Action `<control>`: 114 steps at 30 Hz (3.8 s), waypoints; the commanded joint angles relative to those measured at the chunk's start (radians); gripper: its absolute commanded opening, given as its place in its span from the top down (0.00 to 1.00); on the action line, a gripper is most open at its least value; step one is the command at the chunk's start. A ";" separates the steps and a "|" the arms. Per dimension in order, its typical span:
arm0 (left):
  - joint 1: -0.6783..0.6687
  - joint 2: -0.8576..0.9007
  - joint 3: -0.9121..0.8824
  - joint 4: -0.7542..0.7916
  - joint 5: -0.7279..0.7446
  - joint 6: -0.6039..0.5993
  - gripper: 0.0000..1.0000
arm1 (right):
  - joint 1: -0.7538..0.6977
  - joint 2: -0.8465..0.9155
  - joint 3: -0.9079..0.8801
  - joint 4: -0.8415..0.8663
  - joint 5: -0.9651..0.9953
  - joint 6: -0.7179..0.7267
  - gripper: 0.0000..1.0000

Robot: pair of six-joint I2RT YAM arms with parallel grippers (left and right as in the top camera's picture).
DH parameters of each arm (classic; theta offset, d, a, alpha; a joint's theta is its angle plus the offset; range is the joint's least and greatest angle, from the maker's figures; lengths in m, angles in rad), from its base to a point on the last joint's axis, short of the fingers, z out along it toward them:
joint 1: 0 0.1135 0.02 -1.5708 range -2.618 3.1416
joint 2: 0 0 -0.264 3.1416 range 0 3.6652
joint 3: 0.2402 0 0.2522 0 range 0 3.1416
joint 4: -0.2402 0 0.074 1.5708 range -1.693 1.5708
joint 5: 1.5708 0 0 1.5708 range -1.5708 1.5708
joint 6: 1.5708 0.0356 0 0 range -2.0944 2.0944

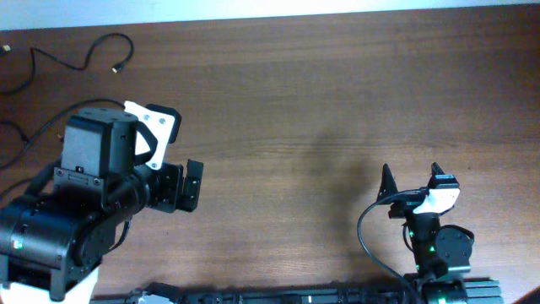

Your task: Untangle cables

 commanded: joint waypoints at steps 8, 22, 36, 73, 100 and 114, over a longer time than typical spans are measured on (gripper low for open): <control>0.001 -0.004 0.004 0.002 -0.006 -0.010 0.01 | -0.007 -0.010 -0.016 0.008 -0.052 -0.120 0.02; 0.001 -0.004 0.003 0.002 -0.006 -0.010 0.01 | -0.007 -0.010 -0.016 0.007 -0.030 -0.090 0.02; 0.001 0.002 0.002 -0.079 0.008 -0.010 0.01 | -0.007 -0.010 -0.016 0.007 -0.030 -0.090 0.02; 0.277 -1.090 -1.756 1.679 0.185 -0.059 0.01 | -0.007 -0.010 -0.016 0.008 -0.030 -0.090 0.02; 0.310 -1.162 -1.756 1.468 -0.004 -0.025 0.01 | -0.007 -0.010 -0.016 0.008 -0.030 -0.090 0.02; 0.310 -1.162 -1.756 1.468 -0.004 -0.025 0.01 | -0.007 -0.010 -0.016 0.007 -0.030 -0.090 0.02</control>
